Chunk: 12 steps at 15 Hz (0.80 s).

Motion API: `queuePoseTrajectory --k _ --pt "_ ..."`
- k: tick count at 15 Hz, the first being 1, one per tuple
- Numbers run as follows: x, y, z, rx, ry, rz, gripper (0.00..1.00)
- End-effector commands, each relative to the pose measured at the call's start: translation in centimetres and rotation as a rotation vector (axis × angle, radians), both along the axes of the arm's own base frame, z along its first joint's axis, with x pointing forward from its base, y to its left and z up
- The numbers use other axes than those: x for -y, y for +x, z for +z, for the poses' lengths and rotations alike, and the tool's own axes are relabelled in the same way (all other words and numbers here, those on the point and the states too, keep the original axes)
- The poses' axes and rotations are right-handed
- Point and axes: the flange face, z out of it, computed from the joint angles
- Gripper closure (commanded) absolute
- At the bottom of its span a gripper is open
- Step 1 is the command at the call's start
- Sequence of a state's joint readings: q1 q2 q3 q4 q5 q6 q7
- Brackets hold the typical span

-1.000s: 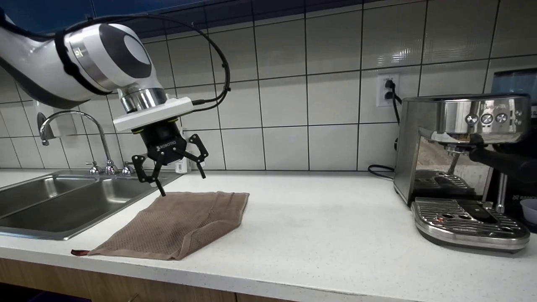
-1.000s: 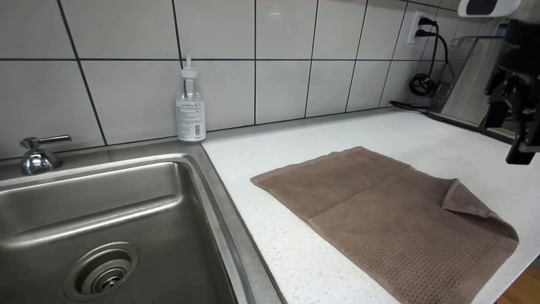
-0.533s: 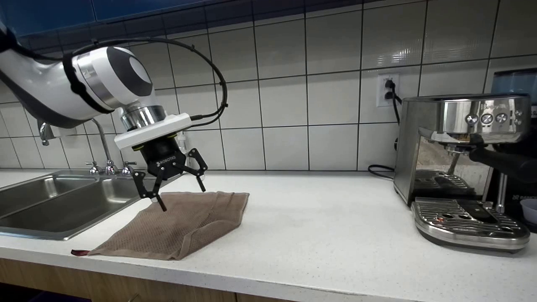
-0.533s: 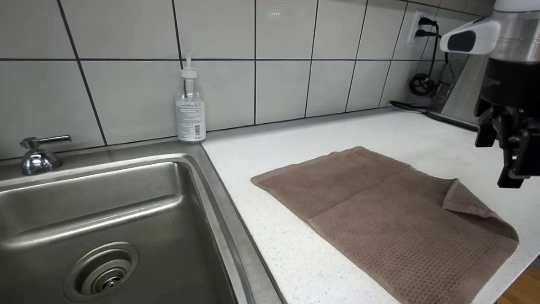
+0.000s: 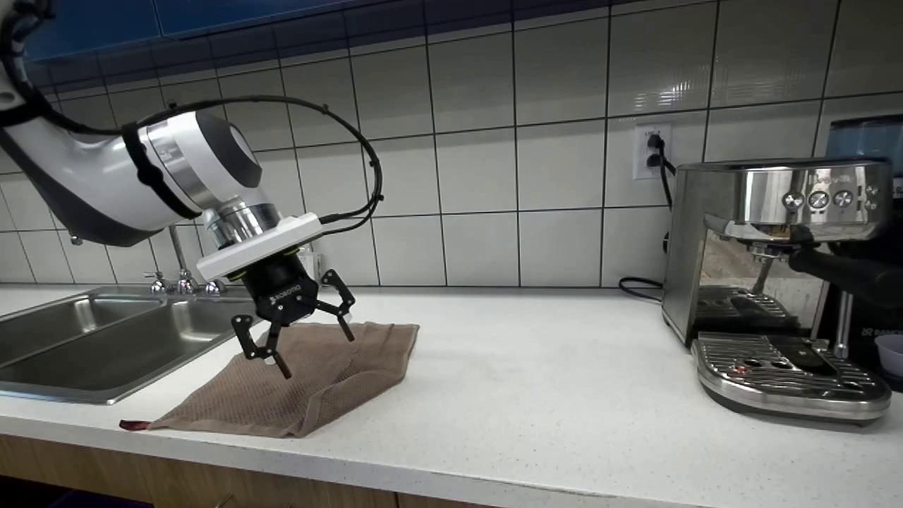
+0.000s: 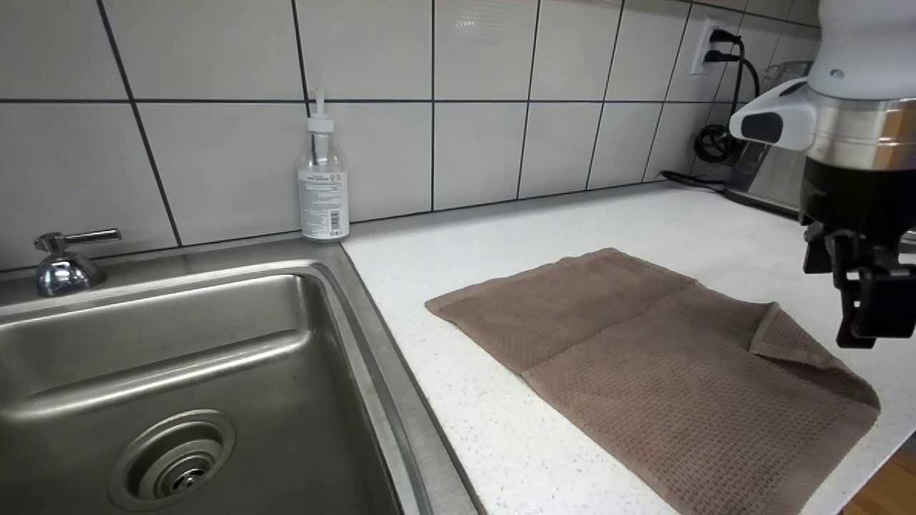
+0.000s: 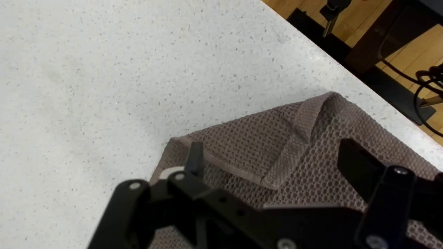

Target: Fold the brown towel twice

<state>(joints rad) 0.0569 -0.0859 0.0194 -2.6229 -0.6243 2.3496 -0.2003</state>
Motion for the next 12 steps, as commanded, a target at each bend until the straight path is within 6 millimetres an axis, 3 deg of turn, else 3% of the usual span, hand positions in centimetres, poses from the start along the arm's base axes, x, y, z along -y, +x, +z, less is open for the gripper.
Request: queuePoseTrajectory --k 1,12 --pt "0.0 0.2 -1.2 0.015 -0.037 -0.012 0.0" --pt "-0.5 1.1 -3.7 0.015 -0.071 -0.062 0.0"
